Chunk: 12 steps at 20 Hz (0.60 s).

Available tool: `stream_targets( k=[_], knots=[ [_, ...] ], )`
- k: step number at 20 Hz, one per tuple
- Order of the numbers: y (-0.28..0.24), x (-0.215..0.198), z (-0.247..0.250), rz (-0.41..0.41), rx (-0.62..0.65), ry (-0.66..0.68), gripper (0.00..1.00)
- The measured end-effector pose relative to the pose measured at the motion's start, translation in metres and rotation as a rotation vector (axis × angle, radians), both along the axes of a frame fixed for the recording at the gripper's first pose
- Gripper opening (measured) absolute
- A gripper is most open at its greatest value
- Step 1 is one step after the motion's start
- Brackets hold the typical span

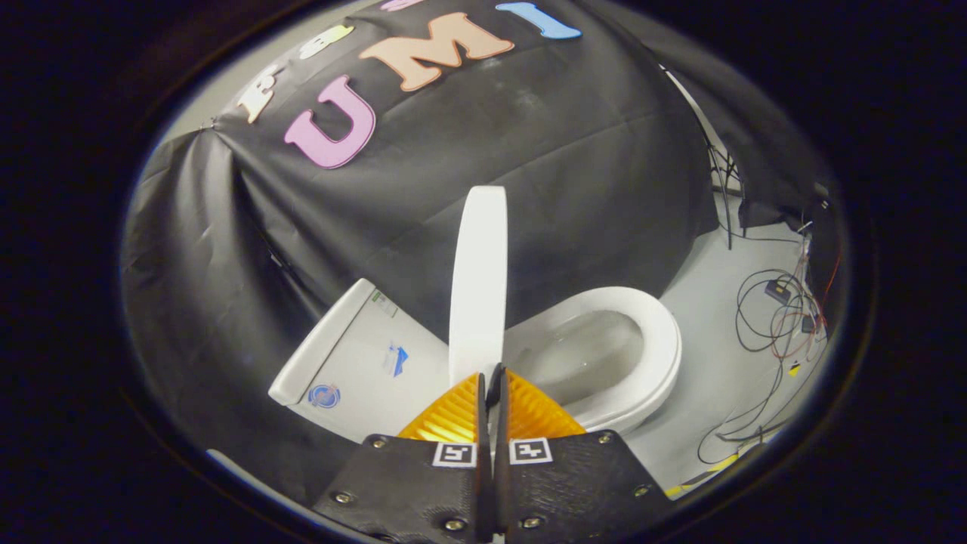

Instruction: Open the toilet lid.

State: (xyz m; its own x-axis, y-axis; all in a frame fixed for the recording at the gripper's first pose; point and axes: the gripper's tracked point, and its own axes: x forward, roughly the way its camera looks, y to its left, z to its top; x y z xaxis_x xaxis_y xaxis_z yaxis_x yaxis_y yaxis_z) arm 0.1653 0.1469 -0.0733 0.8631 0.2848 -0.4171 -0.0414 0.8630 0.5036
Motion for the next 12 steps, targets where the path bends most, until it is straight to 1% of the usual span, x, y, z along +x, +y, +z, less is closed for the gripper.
stream_targets(
  k=[8,12],
  knots=[
    [0.0002,0.001,0.0024,0.019,-0.048,-0.042,0.02],
    [-0.0007,0.0014,0.0025,0.04,-0.099,-0.071,0.03]
  ],
)
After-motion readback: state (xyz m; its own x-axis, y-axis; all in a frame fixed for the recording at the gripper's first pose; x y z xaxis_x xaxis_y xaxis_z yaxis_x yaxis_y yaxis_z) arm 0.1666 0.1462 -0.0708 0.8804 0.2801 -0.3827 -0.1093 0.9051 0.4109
